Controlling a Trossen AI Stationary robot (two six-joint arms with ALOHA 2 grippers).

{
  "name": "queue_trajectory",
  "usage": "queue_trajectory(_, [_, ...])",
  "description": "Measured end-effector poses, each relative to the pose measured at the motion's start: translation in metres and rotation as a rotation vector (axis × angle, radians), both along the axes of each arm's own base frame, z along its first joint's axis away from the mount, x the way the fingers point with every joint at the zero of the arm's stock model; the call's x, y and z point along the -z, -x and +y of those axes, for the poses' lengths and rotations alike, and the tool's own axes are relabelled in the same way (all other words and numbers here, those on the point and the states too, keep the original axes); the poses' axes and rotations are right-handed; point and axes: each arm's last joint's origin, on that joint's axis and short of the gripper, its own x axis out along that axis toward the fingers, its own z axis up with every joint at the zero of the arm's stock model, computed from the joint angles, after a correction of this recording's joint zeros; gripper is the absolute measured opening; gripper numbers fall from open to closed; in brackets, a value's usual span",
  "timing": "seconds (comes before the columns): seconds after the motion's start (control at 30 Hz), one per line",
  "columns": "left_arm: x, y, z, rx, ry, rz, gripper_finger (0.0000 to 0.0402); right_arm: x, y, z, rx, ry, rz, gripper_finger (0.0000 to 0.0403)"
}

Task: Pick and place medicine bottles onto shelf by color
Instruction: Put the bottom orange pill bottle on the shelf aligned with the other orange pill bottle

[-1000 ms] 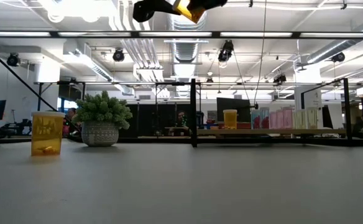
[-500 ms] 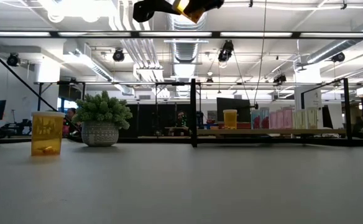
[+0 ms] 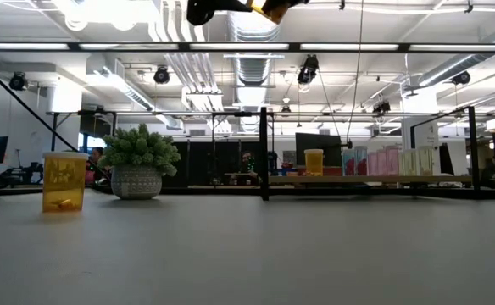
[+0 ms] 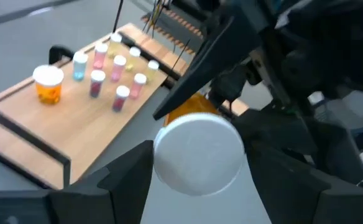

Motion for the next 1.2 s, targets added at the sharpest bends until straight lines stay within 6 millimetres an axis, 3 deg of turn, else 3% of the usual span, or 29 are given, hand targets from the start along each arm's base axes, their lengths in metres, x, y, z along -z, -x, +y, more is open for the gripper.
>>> queue_trajectory(0.23, [-0.005, -0.001, 0.004, -0.024, -0.076, -0.044, 0.0255, -0.010, 0.016, -0.003, 0.044, -0.011, 0.101, 0.0173])
queue_trajectory(0.47, [-0.011, 0.009, 0.014, -0.064, -0.142, -0.036, 0.0256, -0.006, 0.032, -0.022, 0.235, -0.127, 0.116, 0.0173])
queue_trajectory(0.7, [-0.023, 0.037, 0.012, -0.047, -0.232, -0.004, 0.0255, 0.056, 0.029, -0.029, 0.416, -0.244, 0.113, 0.0173])
queue_trajectory(1.03, [-0.037, 0.084, 0.007, -0.200, -0.359, 0.073, 0.0255, 0.132, 0.051, -0.021, 0.779, -0.206, -0.349, 0.0173])
queue_trajectory(1.2, [-0.042, 0.093, 0.006, -0.242, -0.392, 0.065, 0.0255, 0.171, 0.051, -0.018, 0.777, -0.234, -0.534, 0.0173])
